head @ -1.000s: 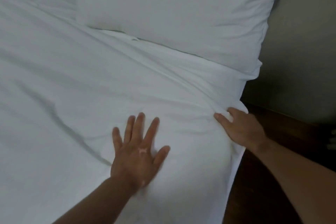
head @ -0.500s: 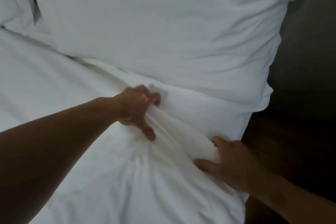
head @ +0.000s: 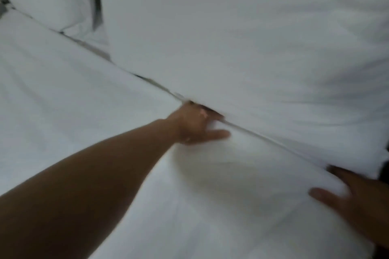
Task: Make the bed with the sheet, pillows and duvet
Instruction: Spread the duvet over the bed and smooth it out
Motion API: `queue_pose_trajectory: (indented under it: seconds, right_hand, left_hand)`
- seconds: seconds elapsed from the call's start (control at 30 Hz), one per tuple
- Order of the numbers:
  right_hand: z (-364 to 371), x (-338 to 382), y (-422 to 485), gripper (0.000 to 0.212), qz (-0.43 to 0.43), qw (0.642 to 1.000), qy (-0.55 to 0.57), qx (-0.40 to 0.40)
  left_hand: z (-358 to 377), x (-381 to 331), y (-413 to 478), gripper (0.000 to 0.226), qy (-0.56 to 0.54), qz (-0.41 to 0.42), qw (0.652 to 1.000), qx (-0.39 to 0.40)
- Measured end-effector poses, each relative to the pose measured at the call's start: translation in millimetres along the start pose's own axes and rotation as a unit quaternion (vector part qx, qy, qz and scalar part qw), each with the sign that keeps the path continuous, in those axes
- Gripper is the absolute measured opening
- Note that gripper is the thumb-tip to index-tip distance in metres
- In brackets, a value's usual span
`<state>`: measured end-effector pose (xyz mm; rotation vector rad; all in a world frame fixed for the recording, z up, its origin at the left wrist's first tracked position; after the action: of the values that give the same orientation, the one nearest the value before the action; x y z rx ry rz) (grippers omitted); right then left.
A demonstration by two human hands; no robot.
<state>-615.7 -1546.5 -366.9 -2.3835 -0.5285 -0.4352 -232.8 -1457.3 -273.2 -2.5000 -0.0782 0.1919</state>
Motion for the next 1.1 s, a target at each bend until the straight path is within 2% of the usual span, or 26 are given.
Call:
queue_pose_trajectory:
  seconds: [0.03, 0.1, 0.2, 0.27, 0.33, 0.37, 0.43, 0.47, 0.5, 0.57, 0.63, 0.7, 0.77, 0.83, 0.87, 0.93, 1.0, 1.03, 1.1]
  right_hand:
    - [6.3, -9.6, 5.5, 0.070, 0.025, 1.000, 0.018, 0.002]
    - [18.2, -16.1, 11.5, 0.078, 0.054, 0.998, 0.041, 0.006]
    - [13.0, 8.4, 0.3, 0.079, 0.058, 0.998, 0.007, -0.002]
    - [-2.9, 41.0, -20.0, 0.085, 0.040, 0.997, -0.057, -0.013]
    - [-24.1, 82.5, -43.6, 0.082, 0.063, 0.989, -0.094, -0.097]
    - [-25.4, 109.5, -56.7, 0.070, 0.027, 0.979, -0.135, -0.152]
    - [-0.2, 184.1, -83.5, 0.061, -0.138, 0.954, -0.164, -0.208]
    - [20.8, 221.7, -92.1, 0.062, -0.242, 0.941, -0.147, -0.186]
    - [43.5, 251.4, -94.8, 0.064, -0.310, 0.930, -0.139, -0.140]
    - [76.1, 280.1, -83.7, 0.073, -0.354, 0.914, -0.198, -0.028]
    - [73.1, 250.2, -58.3, 0.077, -0.307, 0.907, -0.288, 0.017]
    - [47.2, 185.5, -47.9, 0.076, -0.189, 0.934, -0.304, 0.009]
    - [14.7, 137.7, -56.5, 0.074, -0.081, 0.960, -0.270, -0.001]
    - [-3.9, 137.4, -73.3, 0.073, -0.073, 0.957, -0.278, -0.025]
    - [-7.5, 157.1, -78.5, 0.070, -0.107, 0.954, -0.276, -0.053]
    - [2.8, 225.0, -82.3, 0.062, -0.229, 0.933, -0.264, -0.092]
    - [35.5, 311.7, -81.1, 0.063, -0.343, 0.901, -0.257, -0.071]
    - [59.4, 348.5, -80.2, 0.065, -0.377, 0.888, -0.259, -0.042]
    - [112.8, 389.8, -82.2, 0.072, -0.402, 0.855, -0.326, 0.022]
  left_hand:
    - [-2.2, 32.8, -12.2, 0.078, 0.056, -0.045, 0.997, 0.014]
    - [-9.7, 83.3, -30.1, 0.068, 0.096, -0.138, 0.985, 0.036]
    - [-23.7, 87.3, -20.8, 0.059, 0.067, -0.145, 0.977, -0.142]
    - [-9.0, 73.2, -12.7, 0.048, 0.053, -0.169, 0.969, -0.175]
    - [12.5, 69.5, -11.0, 0.045, 0.023, -0.205, 0.963, -0.173]
    - [17.9, 71.4, -10.3, 0.048, 0.002, -0.217, 0.962, -0.166]
    - [19.0, 74.7, -17.8, 0.063, -0.006, -0.224, 0.959, -0.171]
    - [21.7, 74.6, -26.6, 0.068, -0.014, -0.237, 0.954, -0.183]
    - [27.5, 74.5, -41.3, 0.073, -0.041, -0.254, 0.944, -0.207]
    - [51.4, 73.4, -86.0, 0.076, -0.098, -0.291, 0.915, -0.262]
    - [95.5, 62.4, -135.4, 0.075, -0.104, -0.326, 0.912, -0.225]
    - [149.8, 33.5, -175.3, 0.073, -0.094, -0.336, 0.914, -0.206]
    - [178.3, -23.0, -195.0, 0.072, -0.068, -0.235, 0.944, -0.224]
    - [189.7, -73.8, -210.7, 0.073, -0.011, -0.121, 0.965, -0.232]
    - [187.7, -81.0, -220.4, 0.073, -0.008, -0.107, 0.962, -0.249]
    - [165.9, -72.5, -244.0, 0.072, -0.066, -0.139, 0.938, -0.311]
    - [150.2, -56.7, -265.0, 0.068, -0.087, -0.169, 0.899, -0.394]
    - [152.0, -45.9, -274.6, 0.067, -0.108, -0.193, 0.888, -0.403]
    - [186.5, -3.7, -302.3, 0.067, -0.164, -0.322, 0.877, -0.316]
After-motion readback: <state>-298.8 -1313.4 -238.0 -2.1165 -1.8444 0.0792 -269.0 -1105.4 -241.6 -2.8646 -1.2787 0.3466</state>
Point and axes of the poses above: each hand's wrist, its own y-axis towards the middle knuckle, its own z-axis out of the palm, x = y × z, the point moved 4 cm from there along y, towards the middle knuckle, and after that the axes turned 15 degrees about x, right-handed, at the moved point
